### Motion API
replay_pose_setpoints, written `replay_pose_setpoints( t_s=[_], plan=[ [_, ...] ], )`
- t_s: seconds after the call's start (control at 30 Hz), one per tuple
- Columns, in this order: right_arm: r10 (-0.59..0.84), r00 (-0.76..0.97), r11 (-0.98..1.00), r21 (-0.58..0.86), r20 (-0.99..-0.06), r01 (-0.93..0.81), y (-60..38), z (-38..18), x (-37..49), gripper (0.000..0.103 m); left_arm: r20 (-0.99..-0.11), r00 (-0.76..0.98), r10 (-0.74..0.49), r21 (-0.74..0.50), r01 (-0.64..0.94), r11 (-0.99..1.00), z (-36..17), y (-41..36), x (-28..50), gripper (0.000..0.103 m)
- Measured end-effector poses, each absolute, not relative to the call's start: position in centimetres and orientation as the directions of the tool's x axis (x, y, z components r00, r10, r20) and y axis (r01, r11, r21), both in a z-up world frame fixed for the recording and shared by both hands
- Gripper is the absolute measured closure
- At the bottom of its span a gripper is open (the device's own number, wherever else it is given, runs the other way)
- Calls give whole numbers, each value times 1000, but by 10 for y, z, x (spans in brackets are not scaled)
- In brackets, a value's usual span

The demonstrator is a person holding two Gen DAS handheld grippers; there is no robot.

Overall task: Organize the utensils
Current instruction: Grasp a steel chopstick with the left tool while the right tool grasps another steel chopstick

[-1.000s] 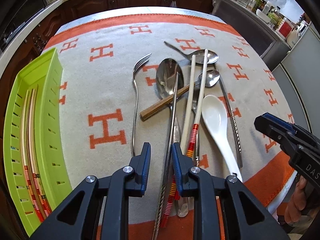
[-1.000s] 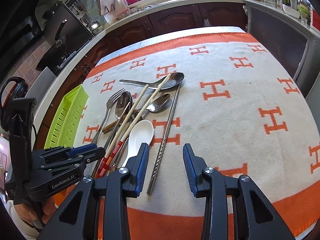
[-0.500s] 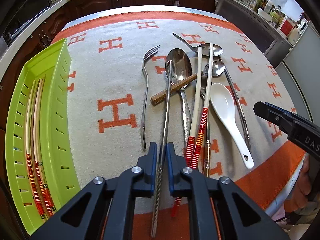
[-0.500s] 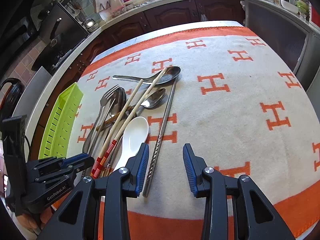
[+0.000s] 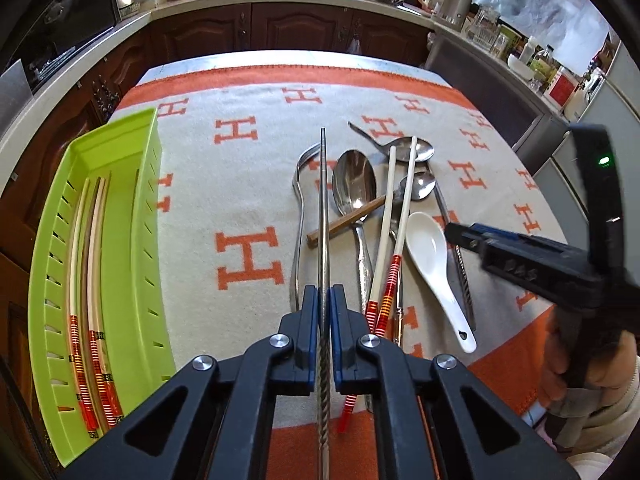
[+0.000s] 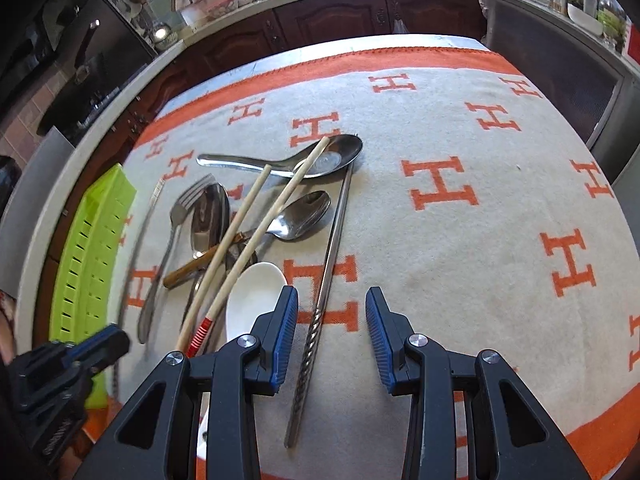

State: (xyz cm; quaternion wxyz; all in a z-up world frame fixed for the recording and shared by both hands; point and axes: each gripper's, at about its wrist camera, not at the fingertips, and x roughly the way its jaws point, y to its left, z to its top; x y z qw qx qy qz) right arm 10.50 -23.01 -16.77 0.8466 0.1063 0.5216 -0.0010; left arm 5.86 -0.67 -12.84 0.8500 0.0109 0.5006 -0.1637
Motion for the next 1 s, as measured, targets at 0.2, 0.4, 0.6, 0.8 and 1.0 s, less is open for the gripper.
replay_pose_setpoints(
  t_s=[0.2, 0.4, 0.6, 0.8, 1.0],
  plan=[
    [-63, 471, 997, -35, -880, 67, -202, -173, 109, 77, -834, 473, -285, -168, 274, 947, -114, 2, 58, 100],
    [-26, 458, 987, 51, -889, 154, -226, -171, 104, 98, -808, 521, -275, -180, 226, 957, -98, 25, 57, 100],
    [57, 465, 952, 188, -883, 240, -258, -161, 82, 98, -789, 576, -214, -165, 136, 977, -83, 62, 60, 100],
    [92, 505, 936, 248, -858, 250, -264, -136, 62, 98, -797, 584, -153, -166, 32, 986, -80, 109, 72, 100],
    [130, 536, 940, 275, -834, 201, -244, -108, 49, 98, -848, 514, -128, -180, -53, 982, -107, 143, 86, 95]
  ],
)
